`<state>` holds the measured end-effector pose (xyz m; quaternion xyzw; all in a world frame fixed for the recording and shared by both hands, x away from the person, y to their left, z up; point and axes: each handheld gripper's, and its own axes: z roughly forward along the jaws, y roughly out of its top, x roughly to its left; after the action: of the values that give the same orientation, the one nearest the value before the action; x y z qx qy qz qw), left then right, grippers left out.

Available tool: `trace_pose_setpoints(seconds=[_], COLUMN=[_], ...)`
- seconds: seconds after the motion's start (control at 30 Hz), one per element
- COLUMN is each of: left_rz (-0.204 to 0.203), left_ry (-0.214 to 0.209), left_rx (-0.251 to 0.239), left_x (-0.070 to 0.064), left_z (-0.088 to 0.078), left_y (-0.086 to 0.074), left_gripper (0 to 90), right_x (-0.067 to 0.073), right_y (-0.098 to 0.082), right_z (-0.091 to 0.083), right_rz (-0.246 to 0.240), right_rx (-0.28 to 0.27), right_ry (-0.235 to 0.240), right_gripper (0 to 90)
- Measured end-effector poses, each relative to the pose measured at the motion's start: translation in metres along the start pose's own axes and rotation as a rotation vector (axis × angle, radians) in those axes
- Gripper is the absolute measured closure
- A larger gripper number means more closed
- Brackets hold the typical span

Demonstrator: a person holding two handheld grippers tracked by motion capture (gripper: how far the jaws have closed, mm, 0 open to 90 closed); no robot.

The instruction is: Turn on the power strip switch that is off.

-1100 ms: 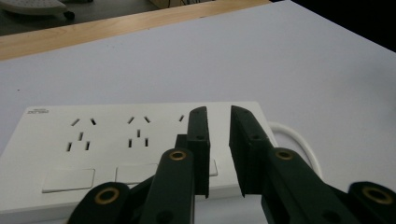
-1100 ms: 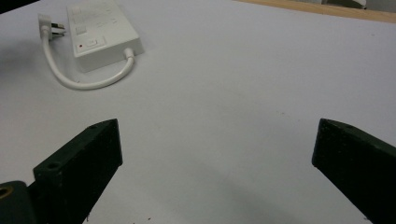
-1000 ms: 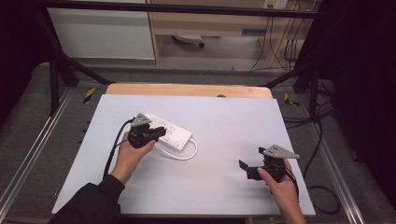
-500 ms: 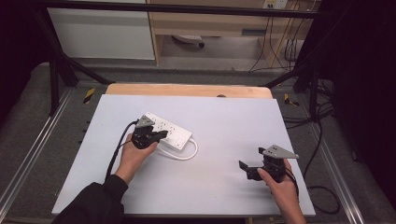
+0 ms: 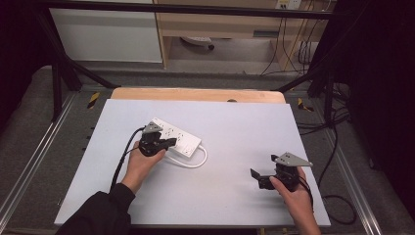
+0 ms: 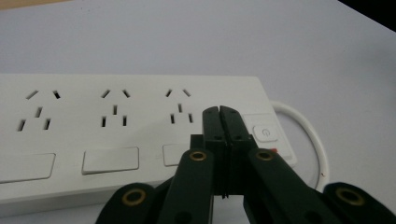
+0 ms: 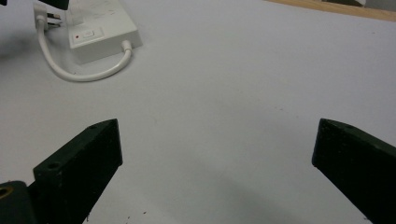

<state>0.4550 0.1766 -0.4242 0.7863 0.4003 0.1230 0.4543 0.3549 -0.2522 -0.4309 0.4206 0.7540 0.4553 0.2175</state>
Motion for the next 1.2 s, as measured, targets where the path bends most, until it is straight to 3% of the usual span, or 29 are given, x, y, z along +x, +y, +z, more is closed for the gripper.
trace_pose_setpoints(seconds=[0.2,0.3,0.57,1.2], left_rz=[0.013,-0.021,0.006,0.017], left_ry=[0.022,0.003,0.022,0.024], left_rx=[0.020,0.008,0.027,0.038], left_x=[0.003,0.004,0.004,0.002], left_z=[0.004,0.006,0.009,0.013], left_y=[-0.003,-0.003,-0.005,-0.006], left_gripper=[90.0,90.0,90.0,90.0], right_x=[0.000,0.000,-0.001,-0.001], right_y=[0.000,0.000,0.000,0.000], right_z=[0.000,0.000,-0.001,-0.001], right_rz=[-0.003,-0.002,-0.001,-0.001], right_rx=[0.000,0.000,-0.001,-0.001], right_ry=[0.000,0.000,0.000,0.001], right_gripper=[2.2,2.2,2.2,2.2])
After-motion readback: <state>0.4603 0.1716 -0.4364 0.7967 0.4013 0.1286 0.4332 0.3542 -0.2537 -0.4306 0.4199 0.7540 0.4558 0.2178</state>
